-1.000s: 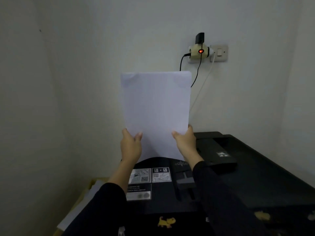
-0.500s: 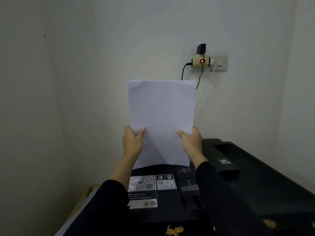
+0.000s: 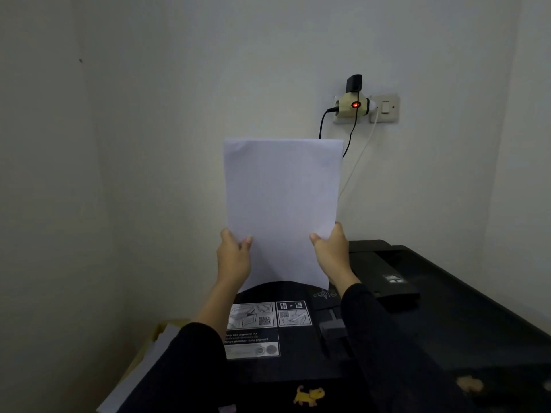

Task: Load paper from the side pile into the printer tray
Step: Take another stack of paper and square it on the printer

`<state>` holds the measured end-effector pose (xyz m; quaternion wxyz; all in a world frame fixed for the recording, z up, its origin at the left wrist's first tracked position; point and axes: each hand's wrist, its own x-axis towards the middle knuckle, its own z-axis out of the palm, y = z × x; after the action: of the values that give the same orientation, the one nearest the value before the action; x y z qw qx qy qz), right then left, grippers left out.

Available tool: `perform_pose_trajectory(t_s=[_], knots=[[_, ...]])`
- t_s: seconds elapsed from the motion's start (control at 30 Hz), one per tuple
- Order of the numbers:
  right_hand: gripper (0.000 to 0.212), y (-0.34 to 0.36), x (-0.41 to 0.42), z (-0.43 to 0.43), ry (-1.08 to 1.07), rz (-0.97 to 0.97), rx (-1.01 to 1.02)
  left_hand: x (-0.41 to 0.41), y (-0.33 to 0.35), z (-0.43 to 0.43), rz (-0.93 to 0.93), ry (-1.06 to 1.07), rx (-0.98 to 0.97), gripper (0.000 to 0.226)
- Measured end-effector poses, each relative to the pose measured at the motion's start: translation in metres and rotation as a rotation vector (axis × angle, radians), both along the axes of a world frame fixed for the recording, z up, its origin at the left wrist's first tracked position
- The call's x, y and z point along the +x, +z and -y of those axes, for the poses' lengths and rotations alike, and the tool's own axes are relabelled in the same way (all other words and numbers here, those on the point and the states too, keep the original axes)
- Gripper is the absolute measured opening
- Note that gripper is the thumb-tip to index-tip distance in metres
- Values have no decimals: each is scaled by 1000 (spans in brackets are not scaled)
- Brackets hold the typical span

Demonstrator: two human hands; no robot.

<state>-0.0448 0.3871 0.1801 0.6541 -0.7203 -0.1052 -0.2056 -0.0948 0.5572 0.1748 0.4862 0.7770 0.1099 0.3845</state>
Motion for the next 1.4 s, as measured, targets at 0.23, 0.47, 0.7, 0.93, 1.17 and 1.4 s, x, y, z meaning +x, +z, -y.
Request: perform_pose_trajectory(t_s=[0.23,0.47,0.7,0.93,1.17,1.4], knots=[[24,10,-2,-2,-43,2,-9,-1,1,8,-74,91,0,18],[32,37,1,-3,-110,-40,-78,-9,31,11,-188,227,27,38],[17,14,-8,-9,-25,-343,-269,-16,18,-3,-578,136,123,36],[10,-10,-15,-14,17,-426,-606,-27,-9,-2,-911,104,395,33],[14,-18,-28,-11,-141,-331,-867,-37,-5,8,-1072,325,517,53],[36,-18,-49,5,-161,-189,-881,-47,-12,46,-672,284,608,61]])
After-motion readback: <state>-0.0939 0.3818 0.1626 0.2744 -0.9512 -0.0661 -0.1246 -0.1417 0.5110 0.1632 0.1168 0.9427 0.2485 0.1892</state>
